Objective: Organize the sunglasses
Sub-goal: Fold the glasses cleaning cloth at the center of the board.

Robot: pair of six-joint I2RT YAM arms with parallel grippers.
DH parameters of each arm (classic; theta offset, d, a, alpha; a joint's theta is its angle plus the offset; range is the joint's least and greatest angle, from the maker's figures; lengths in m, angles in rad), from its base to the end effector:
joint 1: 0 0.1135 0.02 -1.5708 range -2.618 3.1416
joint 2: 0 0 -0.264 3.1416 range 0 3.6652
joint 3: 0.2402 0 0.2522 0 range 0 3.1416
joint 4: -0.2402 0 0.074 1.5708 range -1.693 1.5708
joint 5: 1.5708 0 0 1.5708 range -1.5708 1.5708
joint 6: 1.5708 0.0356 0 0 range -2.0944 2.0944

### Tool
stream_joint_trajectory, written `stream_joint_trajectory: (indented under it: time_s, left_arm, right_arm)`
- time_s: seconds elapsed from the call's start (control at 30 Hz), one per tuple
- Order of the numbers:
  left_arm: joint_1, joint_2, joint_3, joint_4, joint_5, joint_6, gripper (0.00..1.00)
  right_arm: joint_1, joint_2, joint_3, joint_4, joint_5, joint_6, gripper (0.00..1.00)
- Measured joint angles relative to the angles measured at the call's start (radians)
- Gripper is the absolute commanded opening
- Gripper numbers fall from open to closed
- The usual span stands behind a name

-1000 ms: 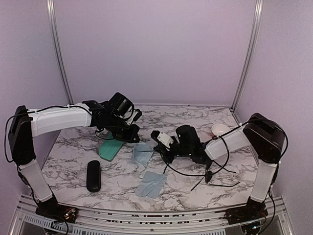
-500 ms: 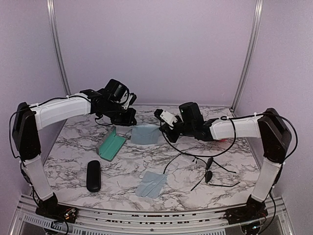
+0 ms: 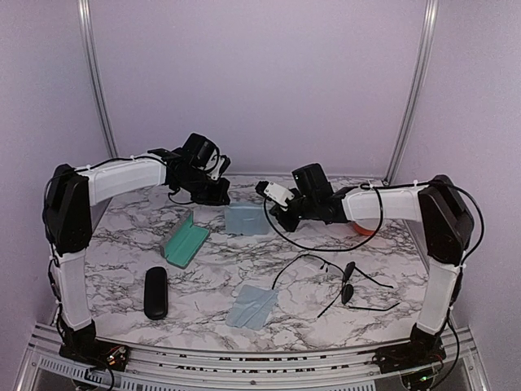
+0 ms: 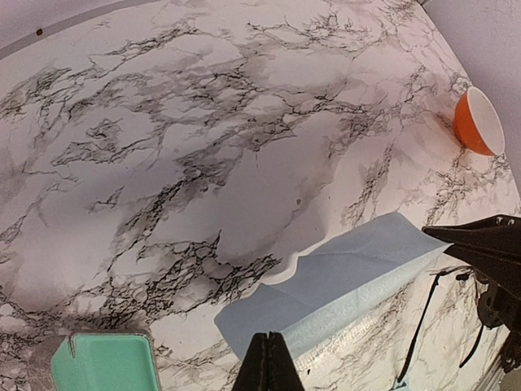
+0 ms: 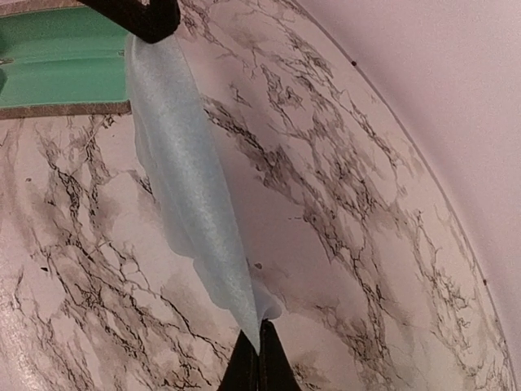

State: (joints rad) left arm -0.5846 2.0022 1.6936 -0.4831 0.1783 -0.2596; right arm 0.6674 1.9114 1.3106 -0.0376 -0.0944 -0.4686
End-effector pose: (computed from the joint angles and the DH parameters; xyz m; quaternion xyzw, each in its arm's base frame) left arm 0.3790 -0.2584 0.2585 0.1824 0.9038 -0.2301 0.3113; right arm 0.3373 0.2701 0.2081 -0.4979 0.7408 0.0865 0.4426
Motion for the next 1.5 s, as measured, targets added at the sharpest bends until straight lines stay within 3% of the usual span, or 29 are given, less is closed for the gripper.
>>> stream_joint_trajectory:
  time_s: [0.17, 0.57, 1.03, 1.5]
  left_arm:
    - [0.001, -0.004, -0.041, 0.033, 0.023, -0.004, 0.00]
    - [-0.041, -0.040, -0.299, 0.094, 0.055, -0.048, 0.00]
    - [-0.098, -0.205, -0.389, 0.117, 0.030, -0.123, 0.00]
    - [-0.166, -0.205, -0.515, 0.121, 0.045, -0.196, 0.00]
  right_arm:
    - [0.000, -0.002, -0.026, -0.009, -0.012, 0.008, 0.00]
    - [0.070, -0.031, -0.190, -0.015, -0.041, 0.048, 0.00]
    - [0.138, -0.176, -0.254, -0.068, 0.005, 0.148, 0.00]
    - [0.162, -0.180, -0.318, -0.163, -0.119, 0.193, 0.00]
